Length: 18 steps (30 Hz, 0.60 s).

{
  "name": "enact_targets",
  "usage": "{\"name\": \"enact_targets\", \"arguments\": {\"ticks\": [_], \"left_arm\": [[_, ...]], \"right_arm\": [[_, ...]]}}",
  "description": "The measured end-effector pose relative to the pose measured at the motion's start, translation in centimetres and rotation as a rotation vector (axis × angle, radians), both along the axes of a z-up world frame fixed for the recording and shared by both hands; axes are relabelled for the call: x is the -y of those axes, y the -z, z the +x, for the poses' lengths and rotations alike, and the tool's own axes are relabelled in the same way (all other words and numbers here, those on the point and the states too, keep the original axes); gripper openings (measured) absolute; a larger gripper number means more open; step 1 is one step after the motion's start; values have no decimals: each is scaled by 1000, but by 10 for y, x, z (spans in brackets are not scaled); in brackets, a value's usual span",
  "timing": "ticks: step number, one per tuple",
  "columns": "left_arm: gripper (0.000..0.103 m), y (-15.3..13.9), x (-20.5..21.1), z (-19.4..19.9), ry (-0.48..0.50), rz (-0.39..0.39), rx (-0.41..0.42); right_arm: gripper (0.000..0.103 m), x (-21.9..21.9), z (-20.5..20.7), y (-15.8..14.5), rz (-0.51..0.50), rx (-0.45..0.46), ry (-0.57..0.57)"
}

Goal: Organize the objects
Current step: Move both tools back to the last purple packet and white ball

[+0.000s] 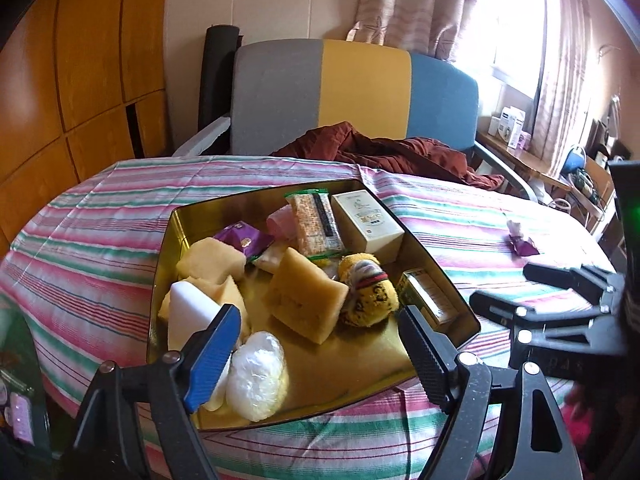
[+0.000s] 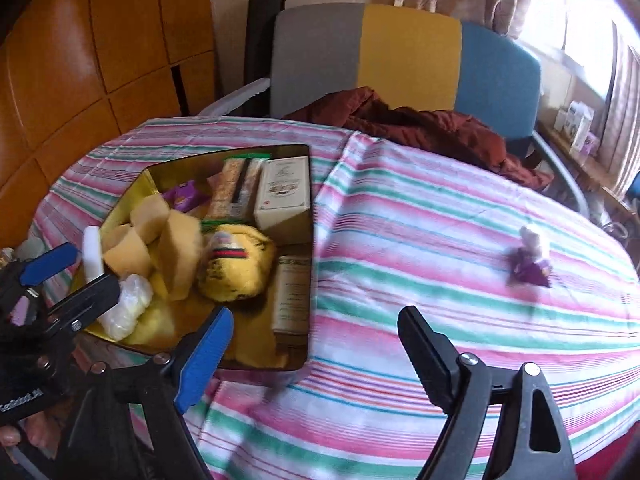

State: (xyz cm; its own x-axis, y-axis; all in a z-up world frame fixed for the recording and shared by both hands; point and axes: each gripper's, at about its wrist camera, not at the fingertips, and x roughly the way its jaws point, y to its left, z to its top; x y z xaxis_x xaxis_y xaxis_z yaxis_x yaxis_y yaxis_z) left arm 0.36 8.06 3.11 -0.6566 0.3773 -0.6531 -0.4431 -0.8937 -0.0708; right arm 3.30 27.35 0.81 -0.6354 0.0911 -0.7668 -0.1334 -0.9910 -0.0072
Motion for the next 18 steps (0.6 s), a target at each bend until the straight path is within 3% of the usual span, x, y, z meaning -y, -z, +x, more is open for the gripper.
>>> {"name": "enact_targets", "arguments": {"ticks": [11, 18], "left_arm": [[82, 0, -16, 4, 38, -28, 0], [82, 1, -28, 5, 63, -45, -2]], "right_arm": [[88, -76, 0, -17, 97, 13, 141], [88, -140, 1, -28, 95, 6, 252]]}}
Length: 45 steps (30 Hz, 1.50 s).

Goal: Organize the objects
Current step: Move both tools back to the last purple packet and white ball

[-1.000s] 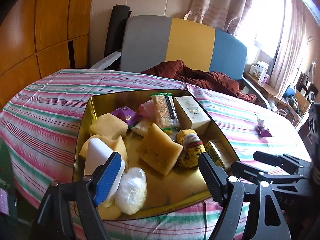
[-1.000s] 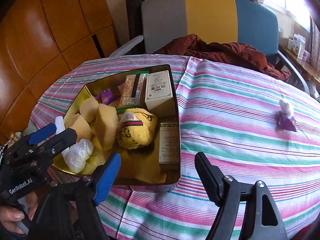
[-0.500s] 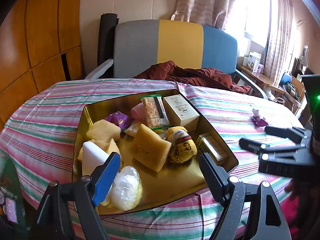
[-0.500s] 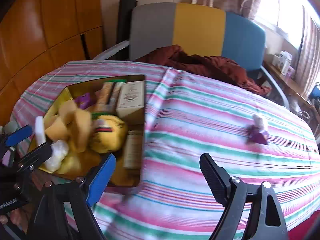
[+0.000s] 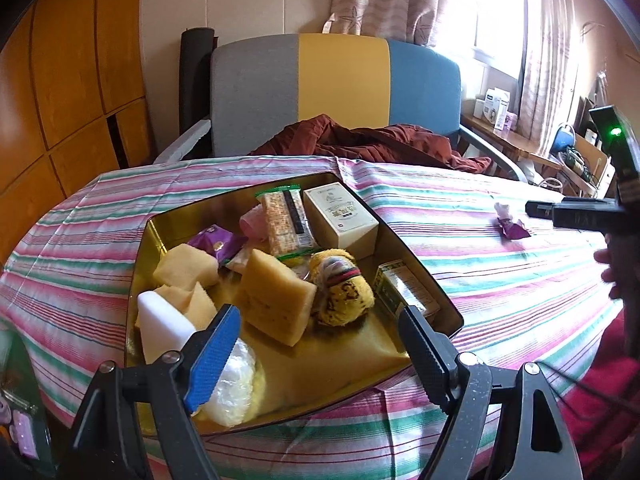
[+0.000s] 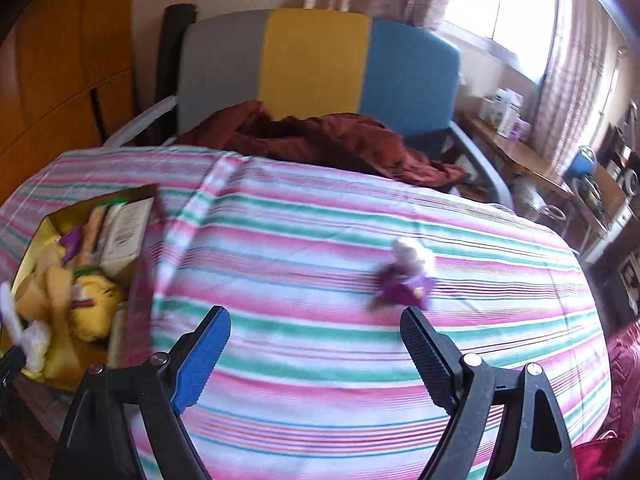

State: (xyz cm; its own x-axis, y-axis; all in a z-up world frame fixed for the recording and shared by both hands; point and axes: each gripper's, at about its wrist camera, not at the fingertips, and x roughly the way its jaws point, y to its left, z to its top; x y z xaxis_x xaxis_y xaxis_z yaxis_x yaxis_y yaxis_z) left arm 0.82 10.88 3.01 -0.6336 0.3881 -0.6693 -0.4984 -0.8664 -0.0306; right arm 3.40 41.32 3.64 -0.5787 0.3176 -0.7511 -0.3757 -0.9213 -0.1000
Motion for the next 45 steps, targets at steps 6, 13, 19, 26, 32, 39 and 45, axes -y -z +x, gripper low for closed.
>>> {"name": "enact_targets", "arguments": {"ticks": [6, 13, 19, 26, 32, 39, 45], "left_arm": [[82, -2, -12, -2, 30, -8, 0], [82, -5, -34, -10, 72, -21, 2], [82, -11, -64, -19, 126, -33, -9], [82, -16, -118, -32, 201, -35, 13], [82, -10, -188, -38, 302, -48, 61], [80, 10, -269, -45, 405, -86, 131], [81, 24, -328, -48, 467, -59, 194]], "right_arm": [[88, -73, 6, 1, -63, -18, 169], [88, -134, 18, 8, -109, -23, 326], [88, -164, 25, 26, -144, -17, 403], [88, -191, 42, 45, -241, -40, 498], [88, -202, 52, 45, -303, -61, 532], [88, -203, 53, 44, -347, -76, 512], [88, -211, 57, 49, -422, -80, 518]]}}
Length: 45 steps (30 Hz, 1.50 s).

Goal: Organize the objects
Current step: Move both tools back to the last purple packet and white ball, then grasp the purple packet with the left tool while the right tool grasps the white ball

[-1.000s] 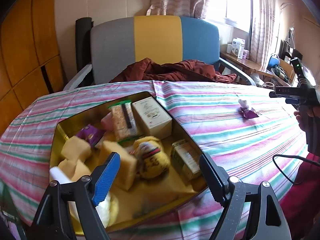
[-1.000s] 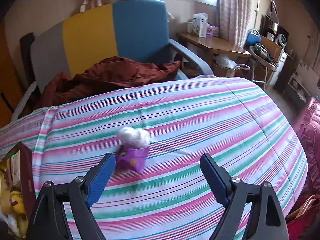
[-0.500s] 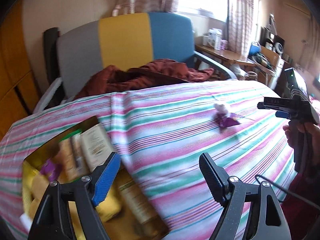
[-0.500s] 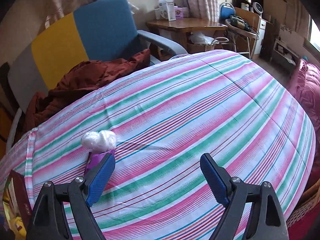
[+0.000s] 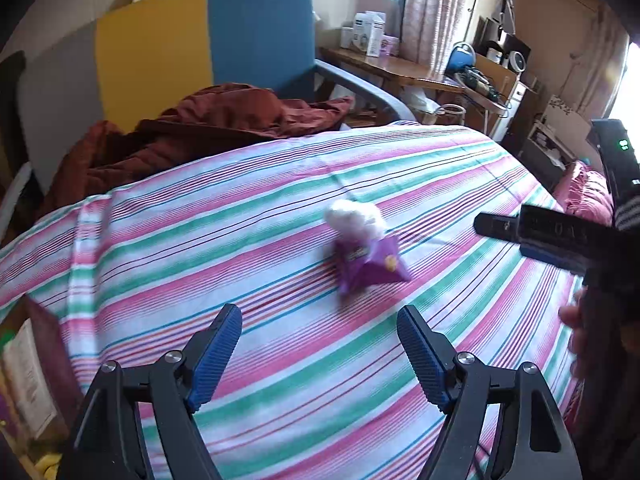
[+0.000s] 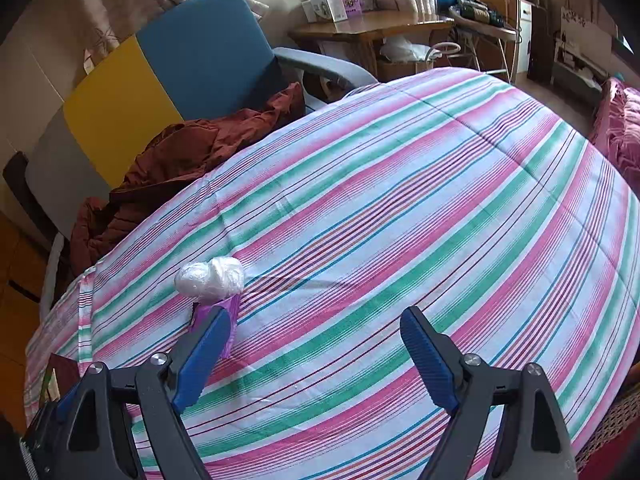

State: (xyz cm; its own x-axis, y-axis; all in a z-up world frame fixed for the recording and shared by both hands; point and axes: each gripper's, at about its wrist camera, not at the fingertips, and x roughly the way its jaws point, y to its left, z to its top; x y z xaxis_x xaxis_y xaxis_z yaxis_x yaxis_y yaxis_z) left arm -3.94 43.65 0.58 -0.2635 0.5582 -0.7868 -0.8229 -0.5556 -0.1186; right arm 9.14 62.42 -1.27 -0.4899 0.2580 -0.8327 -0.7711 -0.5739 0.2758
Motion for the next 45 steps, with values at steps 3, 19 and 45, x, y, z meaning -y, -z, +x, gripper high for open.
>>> {"name": "enact_targets", "arguments": {"ticks": [3, 19, 45], "left_arm": [[84, 9, -27, -3, 25, 1, 20], [44, 52, -74, -17, 74, -52, 43], [44, 54, 74, 2, -88, 54, 136]], "right_arm": [[88, -1, 2, 0, -14, -15, -1], [89, -1, 0, 2, -45, -18, -28], [87, 45, -136, 22, 243, 284, -428]]}}
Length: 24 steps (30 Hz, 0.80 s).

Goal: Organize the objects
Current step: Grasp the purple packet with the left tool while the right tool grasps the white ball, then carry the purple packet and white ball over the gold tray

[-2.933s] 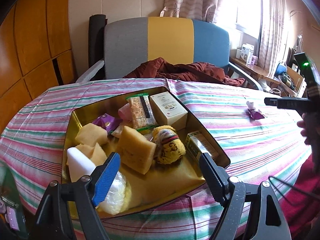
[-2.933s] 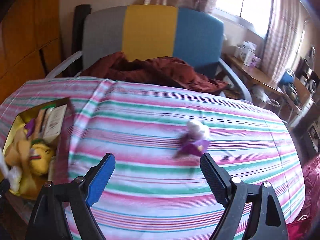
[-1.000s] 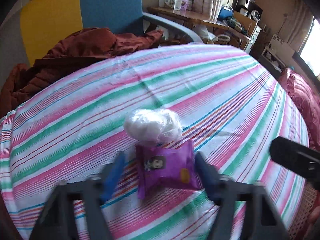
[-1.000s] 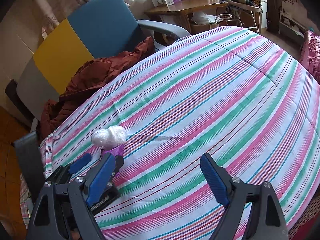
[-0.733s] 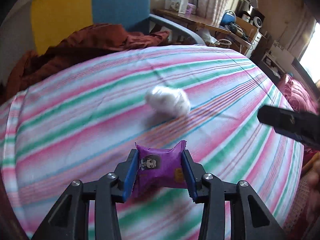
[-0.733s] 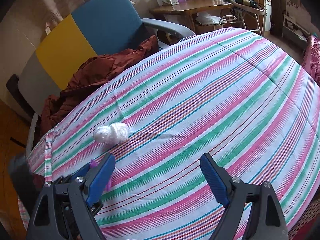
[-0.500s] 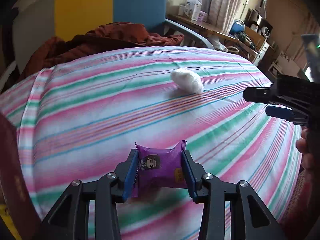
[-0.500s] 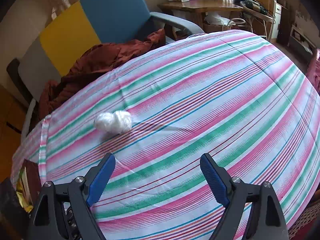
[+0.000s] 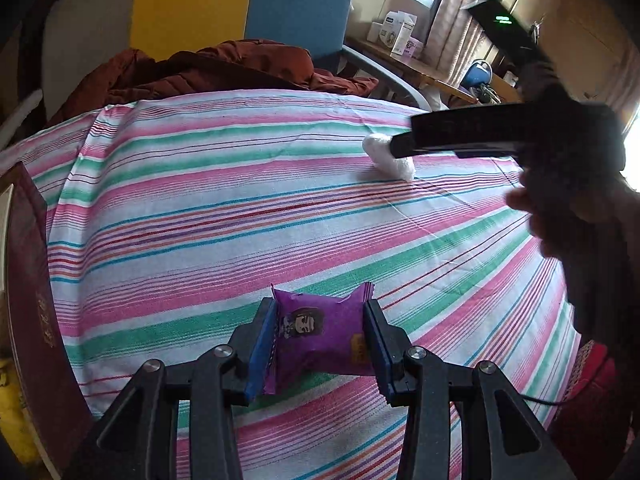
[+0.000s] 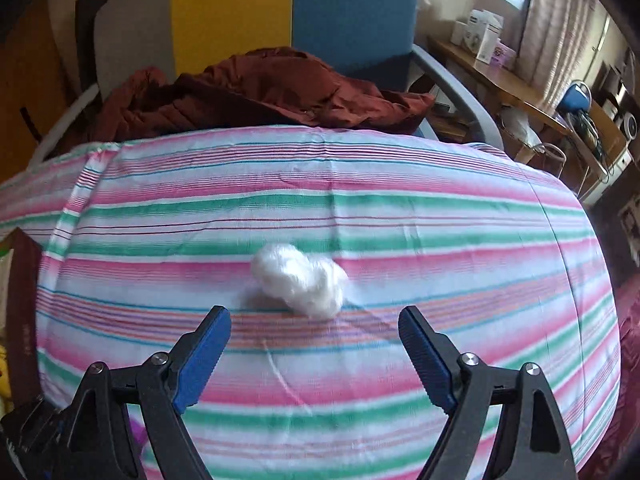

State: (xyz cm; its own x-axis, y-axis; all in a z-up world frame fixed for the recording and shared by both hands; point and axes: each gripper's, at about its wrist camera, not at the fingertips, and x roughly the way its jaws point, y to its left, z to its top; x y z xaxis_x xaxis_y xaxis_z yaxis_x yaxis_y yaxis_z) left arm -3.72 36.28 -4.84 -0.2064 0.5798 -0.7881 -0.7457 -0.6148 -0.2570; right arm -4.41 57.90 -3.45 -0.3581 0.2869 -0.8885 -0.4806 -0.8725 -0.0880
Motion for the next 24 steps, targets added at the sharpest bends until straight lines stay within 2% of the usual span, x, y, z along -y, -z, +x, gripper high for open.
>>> {"name": "enact_targets", "arguments": {"ticks": [2, 3, 4, 9, 14, 17, 20, 24], "left_arm": [[45, 1, 1, -1, -3, 4, 13], [45, 2, 1, -1, -5, 5, 21], [46, 4, 0, -1, -6, 4, 27], [46, 6, 1, 0, -6, 13, 36], [46, 6, 10, -2, -12, 37, 44], [43, 5, 13, 0, -13, 44, 51], [42, 1, 17, 6, -7, 41, 41], [42, -5, 25, 11, -14, 50, 37]], "right_arm": [[83, -5, -13, 10, 5, 22, 5], [70, -8, -18, 16, -7, 29, 9], [47, -10, -21, 20, -31, 36, 5], [43, 8, -6, 9, -37, 10, -32], [44, 45, 36, -9, -57, -28, -73], [44, 60, 57, -8, -76, -65, -74], [44, 62, 66, -2, -115, -93, -51], [44, 56, 67, -3, -107, -111, -47]]}}
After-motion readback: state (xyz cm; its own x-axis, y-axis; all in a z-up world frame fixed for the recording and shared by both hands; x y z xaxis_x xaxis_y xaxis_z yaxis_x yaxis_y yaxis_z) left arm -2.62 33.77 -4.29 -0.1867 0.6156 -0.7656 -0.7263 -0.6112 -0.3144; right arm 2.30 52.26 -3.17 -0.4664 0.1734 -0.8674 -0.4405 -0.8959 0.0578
